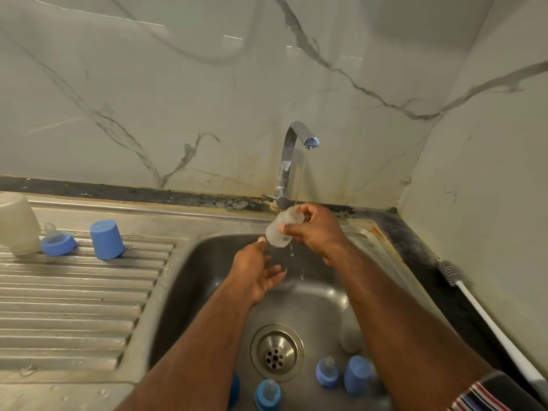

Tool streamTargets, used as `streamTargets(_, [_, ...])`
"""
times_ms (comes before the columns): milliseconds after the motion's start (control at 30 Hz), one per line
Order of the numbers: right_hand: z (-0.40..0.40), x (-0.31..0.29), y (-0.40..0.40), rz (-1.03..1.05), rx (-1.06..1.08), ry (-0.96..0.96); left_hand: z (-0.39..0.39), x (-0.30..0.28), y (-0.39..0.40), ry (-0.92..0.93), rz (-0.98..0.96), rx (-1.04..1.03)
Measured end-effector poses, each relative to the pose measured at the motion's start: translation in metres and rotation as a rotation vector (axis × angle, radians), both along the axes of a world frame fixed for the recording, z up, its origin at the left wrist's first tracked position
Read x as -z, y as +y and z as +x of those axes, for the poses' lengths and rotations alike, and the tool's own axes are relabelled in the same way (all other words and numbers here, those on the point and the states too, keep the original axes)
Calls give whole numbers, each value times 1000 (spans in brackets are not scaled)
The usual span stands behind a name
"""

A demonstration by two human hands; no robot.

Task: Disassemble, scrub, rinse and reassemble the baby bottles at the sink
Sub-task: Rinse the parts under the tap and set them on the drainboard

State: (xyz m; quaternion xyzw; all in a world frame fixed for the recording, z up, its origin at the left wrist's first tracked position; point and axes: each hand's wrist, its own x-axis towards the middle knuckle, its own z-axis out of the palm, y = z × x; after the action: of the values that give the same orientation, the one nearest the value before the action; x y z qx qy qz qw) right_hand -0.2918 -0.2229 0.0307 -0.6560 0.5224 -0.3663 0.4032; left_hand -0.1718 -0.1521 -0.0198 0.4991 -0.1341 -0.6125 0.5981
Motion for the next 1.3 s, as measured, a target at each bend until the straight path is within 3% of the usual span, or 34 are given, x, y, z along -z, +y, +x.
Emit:
streamTargets(133, [5, 8, -4, -116, -15, 226, 3, 0, -1, -35, 36, -19])
streamTargets(200, [5, 8, -4, -96, 12, 28, 5, 1, -2, -14, 28, -26])
streamTargets(333, [1, 11, 4, 212, -60, -367, 3, -4, 3, 118, -77, 6])
streamTargets(400, [-1, 18, 7, 358, -45, -582, 3, -3, 2, 93, -163, -50])
streamTargets(533, [3, 26, 6, 574, 136, -930, -1, -7, 3, -236, -323, -189])
streamTargets(767, [24, 33, 5, 696, 122, -943, 10, -20, 8, -787, -516, -331])
streamTargets(967, [24, 17, 3, 628, 118, -1106, 28, -27, 16, -828, -498, -387])
streamTargets(1133, [18, 2, 10, 484, 52, -853, 33, -29, 25, -794, -391, -359])
streamTargets(1267, [13, -3, 24, 332, -3, -341, 35, -30, 34, -837, -281, -328])
streamTargets(1300, [13, -3, 27, 321, -22, -293, 37, -31, 37, -856, -265, -313])
